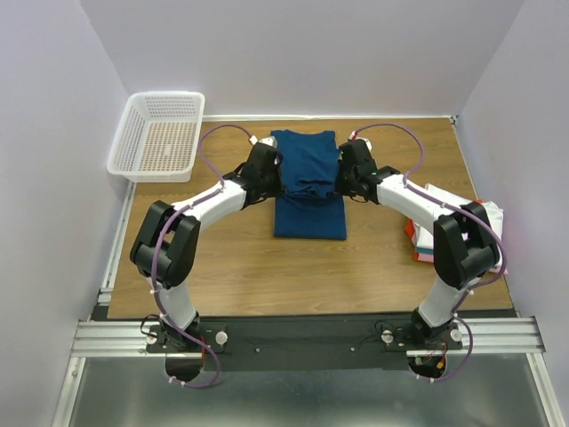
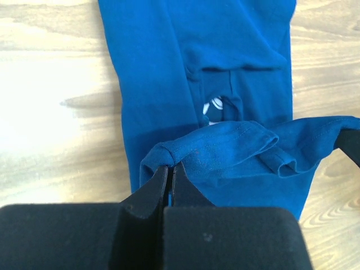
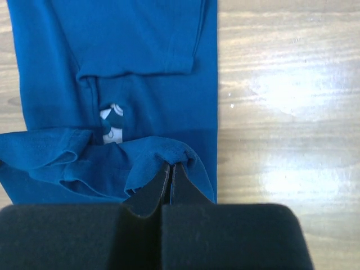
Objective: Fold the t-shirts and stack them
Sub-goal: Fold the tshirt
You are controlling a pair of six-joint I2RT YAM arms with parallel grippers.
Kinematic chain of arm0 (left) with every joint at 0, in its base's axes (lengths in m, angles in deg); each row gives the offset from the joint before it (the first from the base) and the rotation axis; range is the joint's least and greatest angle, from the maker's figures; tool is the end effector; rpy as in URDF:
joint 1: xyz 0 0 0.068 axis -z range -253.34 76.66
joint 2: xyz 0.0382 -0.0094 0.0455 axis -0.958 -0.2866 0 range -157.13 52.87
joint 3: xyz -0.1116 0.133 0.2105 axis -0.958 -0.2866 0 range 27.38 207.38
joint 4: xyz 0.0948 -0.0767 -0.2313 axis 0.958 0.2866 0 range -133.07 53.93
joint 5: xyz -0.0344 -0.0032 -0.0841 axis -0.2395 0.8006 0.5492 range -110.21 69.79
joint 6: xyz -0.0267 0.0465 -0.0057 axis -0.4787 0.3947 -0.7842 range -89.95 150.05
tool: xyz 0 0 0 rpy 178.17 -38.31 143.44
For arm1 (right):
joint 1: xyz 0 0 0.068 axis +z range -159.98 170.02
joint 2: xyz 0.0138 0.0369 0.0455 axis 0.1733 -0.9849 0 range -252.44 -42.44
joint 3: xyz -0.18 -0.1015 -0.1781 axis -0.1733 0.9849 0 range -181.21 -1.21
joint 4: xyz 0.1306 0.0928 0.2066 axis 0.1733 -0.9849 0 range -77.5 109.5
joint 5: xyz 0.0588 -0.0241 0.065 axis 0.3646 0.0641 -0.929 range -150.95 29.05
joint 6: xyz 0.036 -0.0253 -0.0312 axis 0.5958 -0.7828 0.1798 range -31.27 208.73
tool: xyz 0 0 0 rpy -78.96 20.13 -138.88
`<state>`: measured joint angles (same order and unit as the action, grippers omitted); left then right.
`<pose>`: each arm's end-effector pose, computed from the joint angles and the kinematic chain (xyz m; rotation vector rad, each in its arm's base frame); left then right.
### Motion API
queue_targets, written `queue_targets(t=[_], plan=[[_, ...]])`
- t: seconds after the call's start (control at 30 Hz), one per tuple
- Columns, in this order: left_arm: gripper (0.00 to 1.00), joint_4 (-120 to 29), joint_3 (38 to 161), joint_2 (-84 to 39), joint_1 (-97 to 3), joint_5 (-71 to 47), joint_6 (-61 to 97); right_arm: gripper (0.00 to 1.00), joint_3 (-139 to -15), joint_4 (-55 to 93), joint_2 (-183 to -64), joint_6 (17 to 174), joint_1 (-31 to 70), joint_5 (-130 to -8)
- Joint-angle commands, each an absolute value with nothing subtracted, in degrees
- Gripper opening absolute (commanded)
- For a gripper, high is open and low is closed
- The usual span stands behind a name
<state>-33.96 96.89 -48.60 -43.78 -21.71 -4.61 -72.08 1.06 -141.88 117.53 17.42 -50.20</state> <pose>0.3439 -0.1938 0.2215 -0.1183 2.3464 -0.5422 0.3418 0.1697 0.2297 0.1175 2.3836 0.2445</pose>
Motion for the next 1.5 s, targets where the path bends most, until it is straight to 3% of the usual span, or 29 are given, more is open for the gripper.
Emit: queue_targets(t=[0.0,0.63,0.73,0.8,0.83,0.87,0.9,0.97,1.0,1.03,1.1,1.13,1.47], plan=[[0.0,-34.19,99.71,-51.28,-45.22,-20.47,-2.65,0.01,-75.04,2.98,-144.73,116.24,15.86,-52.77],[0.0,-35.41,104.02,-58.84,-47.85,-15.73,-0.98,0.02,-80.57,3.94,-155.01,115.71,12.52,-56.28],[0.0,-35.16,104.19,-59.46,-48.29,-15.55,-0.98,0.06,-81.28,4.03,-156.43,115.71,12.26,-56.73],[0.09,-34.81,104.72,-59.72,-48.73,-15.03,-0.71,0.11,-81.8,4.03,-156.52,115.8,11.99,-56.47],[0.18,-34.72,104.72,-59.37,-48.73,-14.94,-0.63,0.18,-81.81,4.03,-156.35,115.8,11.99,-56.38],[0.33,-34.72,104.81,-59.11,-48.82,-14.76,-0.19,0.2,-81.89,4.03,-155.91,115.8,11.91,-56.29],[0.4,-34.72,104.81,-58.67,-48.74,-14.59,0.07,0.23,-81.98,4.03,-155.56,115.71,11.99,-56.2],[0.47,-35.07,104.46,-56.74,-48.73,-14.32,0.34,0.32,-81.98,3.94,-154.85,114.57,11.91,-56.46],[0.52,-35.15,104.11,-56.04,-48.82,-14.23,0.43,0.42,-81.89,3.94,-154.15,114.13,11.91,-56.55],[0.54,-34.72,104.11,-54.81,-48.74,-14.06,0.6,0.65,-81.55,3.94,-153.62,113.69,11.99,-56.47],[0.54,-33.93,104.02,-53.49,-48.73,-13.8,1.13,0.82,-80.67,3.94,-151.52,113.43,11.91,-56.64],[0.54,-33.58,103.76,-51.91,-48.73,-13.36,1.31,1.0,-80.23,3.94,-150.47,113.25,11.91,-58.03],[0.56,-33.31,89.52,-31.53,-47.94,-12.57,-1.15,1.0,-65.37,4.82,-131.31,112.55,12.96,-68.41]])
